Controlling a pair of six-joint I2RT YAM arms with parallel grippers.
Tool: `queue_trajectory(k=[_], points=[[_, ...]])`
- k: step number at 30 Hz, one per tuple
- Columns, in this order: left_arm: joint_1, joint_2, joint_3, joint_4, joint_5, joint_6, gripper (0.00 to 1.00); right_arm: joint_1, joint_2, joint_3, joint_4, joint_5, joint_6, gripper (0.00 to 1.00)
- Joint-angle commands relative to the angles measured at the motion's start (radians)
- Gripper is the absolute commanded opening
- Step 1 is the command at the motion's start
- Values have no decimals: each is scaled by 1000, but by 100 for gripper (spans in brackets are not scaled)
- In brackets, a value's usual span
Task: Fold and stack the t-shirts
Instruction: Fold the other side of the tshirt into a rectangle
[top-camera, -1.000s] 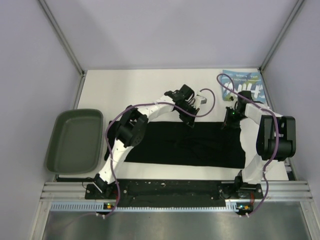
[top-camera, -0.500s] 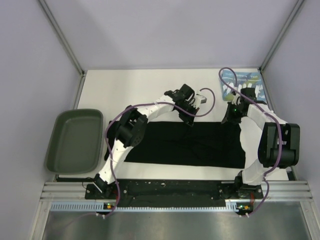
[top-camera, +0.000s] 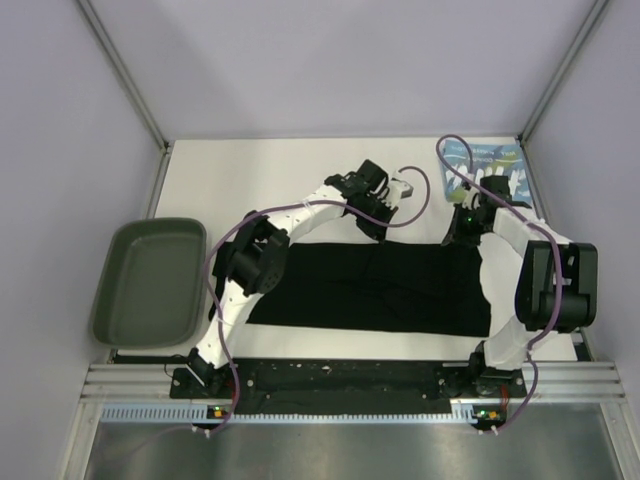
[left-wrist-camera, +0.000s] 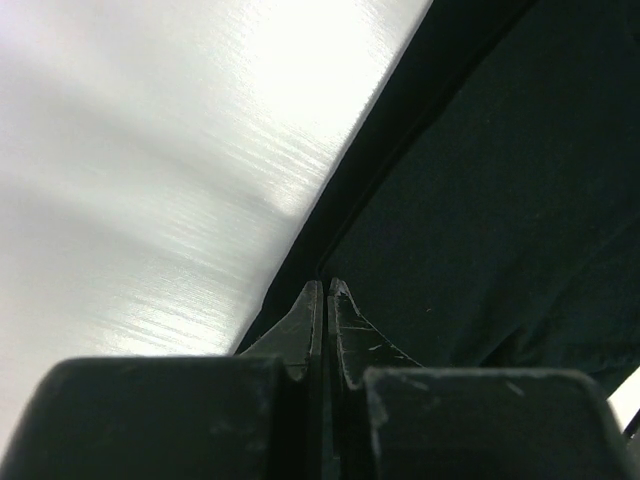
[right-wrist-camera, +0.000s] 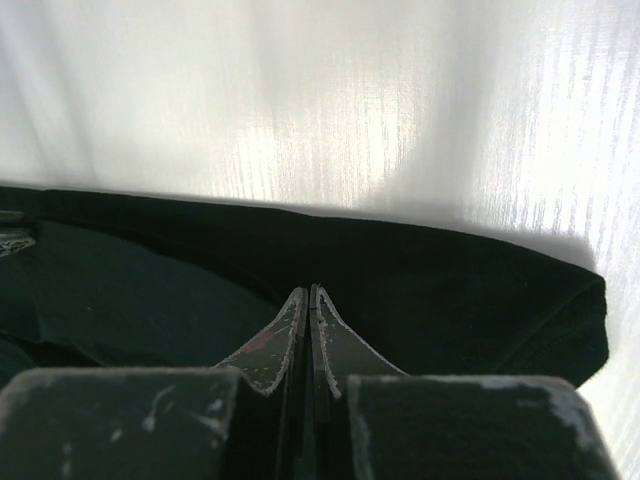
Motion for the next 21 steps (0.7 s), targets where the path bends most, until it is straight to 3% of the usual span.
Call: queue_trajectory(k=[1,10,15,19,21], points=[[2,-42,1,-10,5,5,0,-6,32,9,38,-18,-8,0],[1,-5,-2,-4,-34,25,2,-6,74,16,34,-20,-8,3],[2,-25,44,-30,-86,70,28,-6,34,26,20,15,-6,32],[4,-77,69,-59,-137,128,49,-9,-63,32,9,138,12,40],[5,-116,63,-73,-183,151,52,-24,-84,38,-6,207,21,42]])
